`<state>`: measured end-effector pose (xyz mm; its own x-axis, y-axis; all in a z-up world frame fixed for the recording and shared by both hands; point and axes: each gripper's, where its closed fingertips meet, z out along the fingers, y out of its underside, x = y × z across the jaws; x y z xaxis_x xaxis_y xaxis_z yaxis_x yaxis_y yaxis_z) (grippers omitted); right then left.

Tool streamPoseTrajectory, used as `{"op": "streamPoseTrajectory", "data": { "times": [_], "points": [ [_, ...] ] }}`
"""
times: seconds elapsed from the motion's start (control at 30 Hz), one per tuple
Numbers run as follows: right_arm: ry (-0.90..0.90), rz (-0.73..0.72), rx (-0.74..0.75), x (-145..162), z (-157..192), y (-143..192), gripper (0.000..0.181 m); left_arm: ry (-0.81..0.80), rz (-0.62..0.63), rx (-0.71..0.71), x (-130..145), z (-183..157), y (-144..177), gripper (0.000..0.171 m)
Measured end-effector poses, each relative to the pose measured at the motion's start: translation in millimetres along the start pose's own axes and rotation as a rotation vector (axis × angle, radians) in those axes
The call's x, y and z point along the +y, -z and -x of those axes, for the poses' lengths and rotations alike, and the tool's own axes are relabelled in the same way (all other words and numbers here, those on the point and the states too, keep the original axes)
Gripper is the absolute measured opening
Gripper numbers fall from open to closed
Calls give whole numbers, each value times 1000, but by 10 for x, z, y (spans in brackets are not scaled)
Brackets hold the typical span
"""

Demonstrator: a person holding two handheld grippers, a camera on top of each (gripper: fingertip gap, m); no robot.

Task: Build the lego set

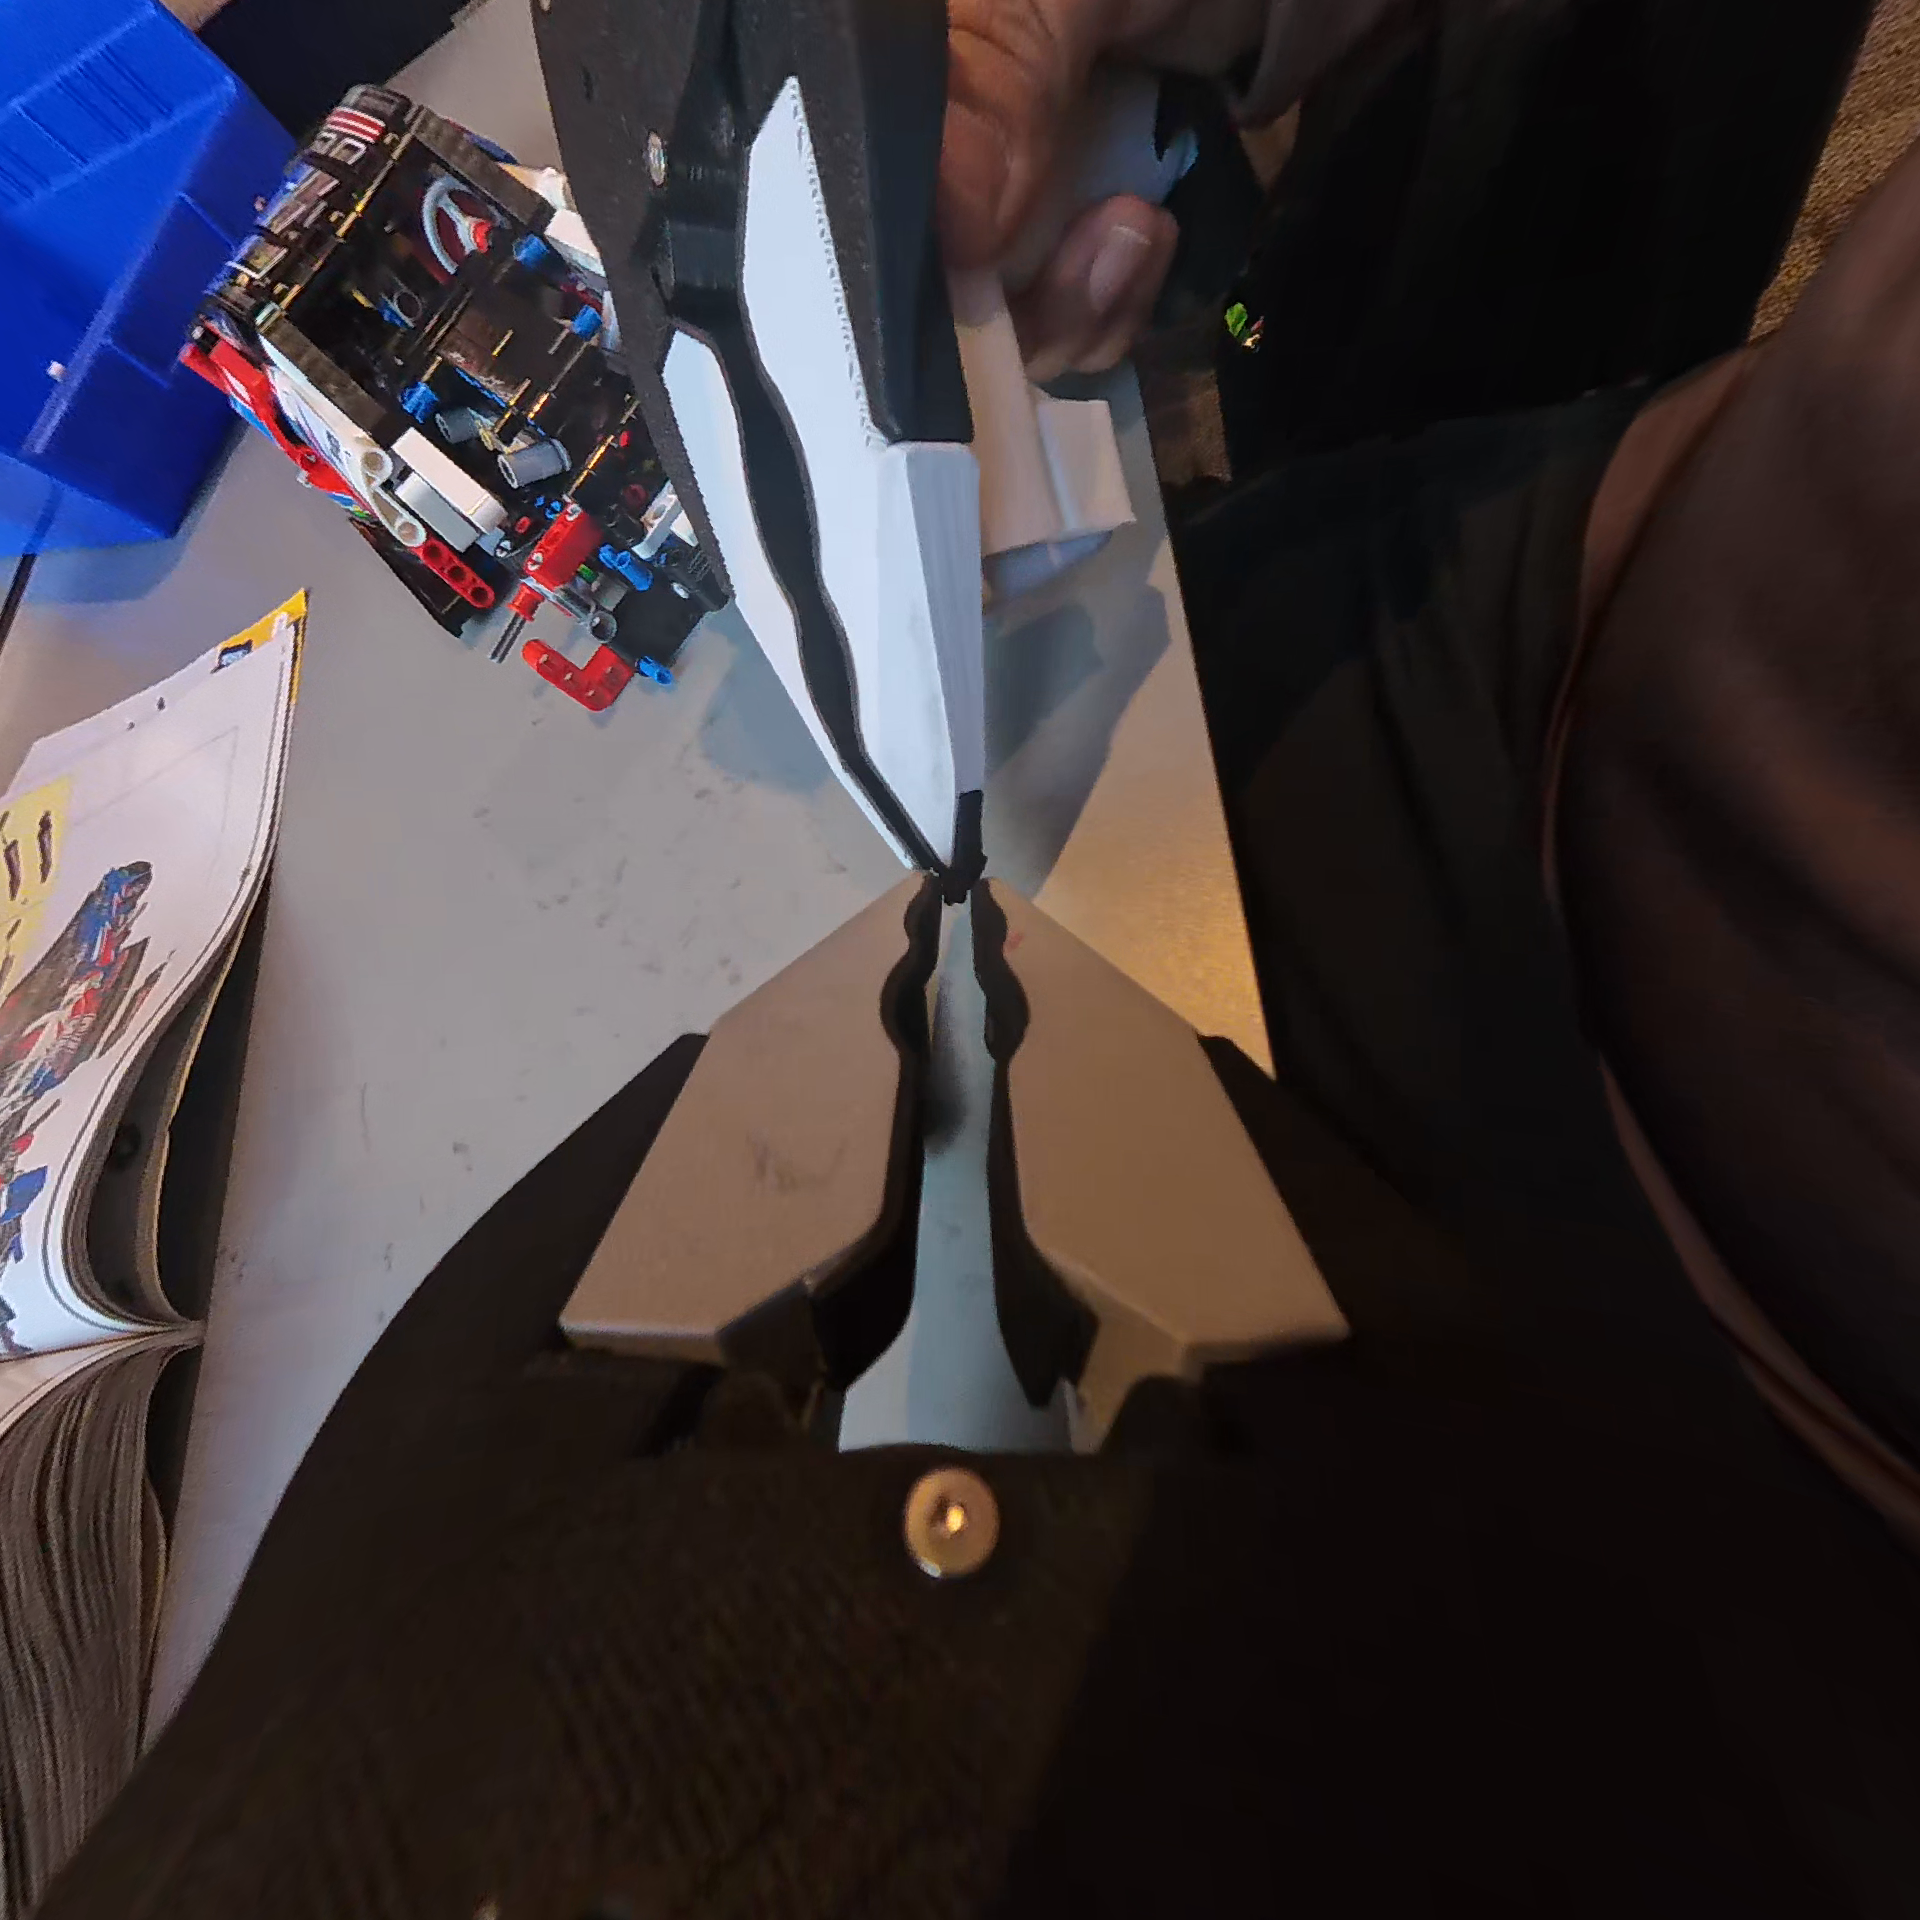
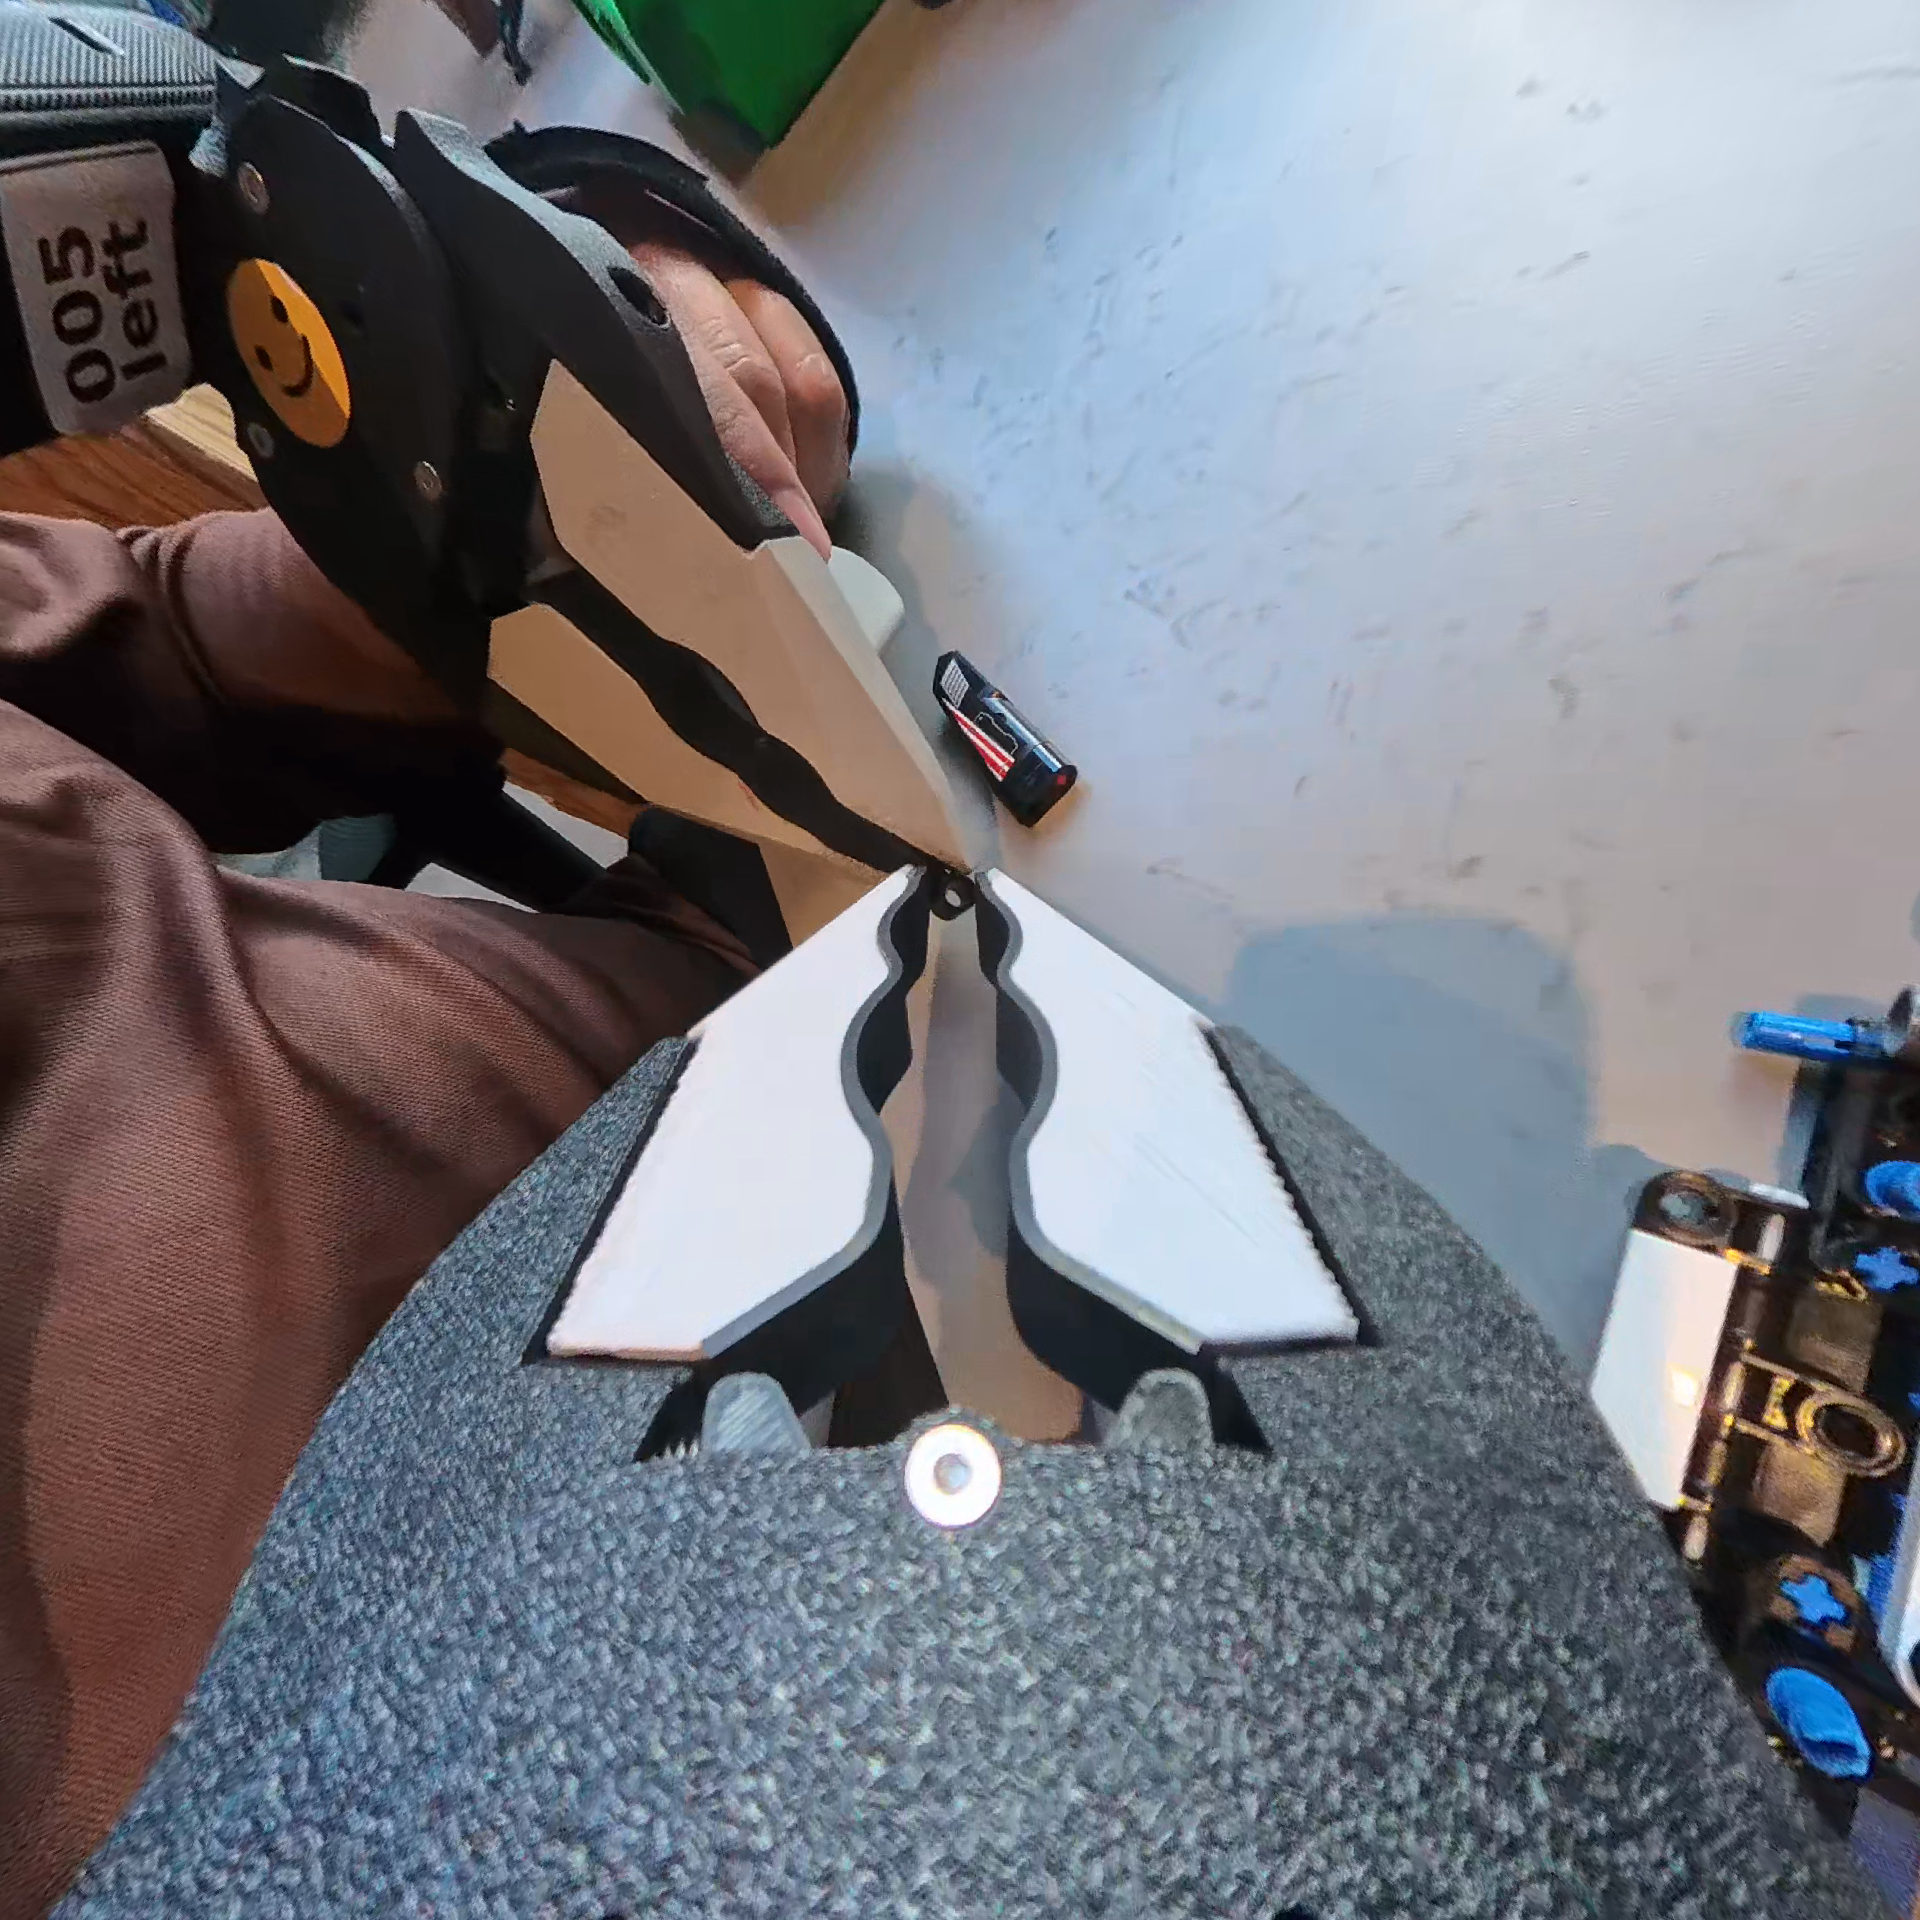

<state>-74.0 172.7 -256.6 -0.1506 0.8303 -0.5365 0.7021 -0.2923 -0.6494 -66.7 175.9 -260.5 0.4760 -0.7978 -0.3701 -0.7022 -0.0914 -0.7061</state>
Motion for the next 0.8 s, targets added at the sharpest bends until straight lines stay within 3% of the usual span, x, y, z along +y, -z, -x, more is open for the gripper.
{"op": "streamPoseTrajectory", "data": {
  "times": [0.17, 0.33, 0.47, 0.8],
  "points": [
    [142, -10, 90, -15, -60, 39, 15, 52, 6, -10, 13, 66, -5, 0],
    [495, -17, 270, -76, -22, 132, 27, 166, -43, 34, -24, 122, 46, 1],
    [734, 22, 423, -90, -5, 128, 26, 239, -71, 89, -53, 108, 76, 1],
    [851, 17, 509, -136, 22, 106, 9, 331, -113, 144, -103, 107, 116, 1]
  ]
}}
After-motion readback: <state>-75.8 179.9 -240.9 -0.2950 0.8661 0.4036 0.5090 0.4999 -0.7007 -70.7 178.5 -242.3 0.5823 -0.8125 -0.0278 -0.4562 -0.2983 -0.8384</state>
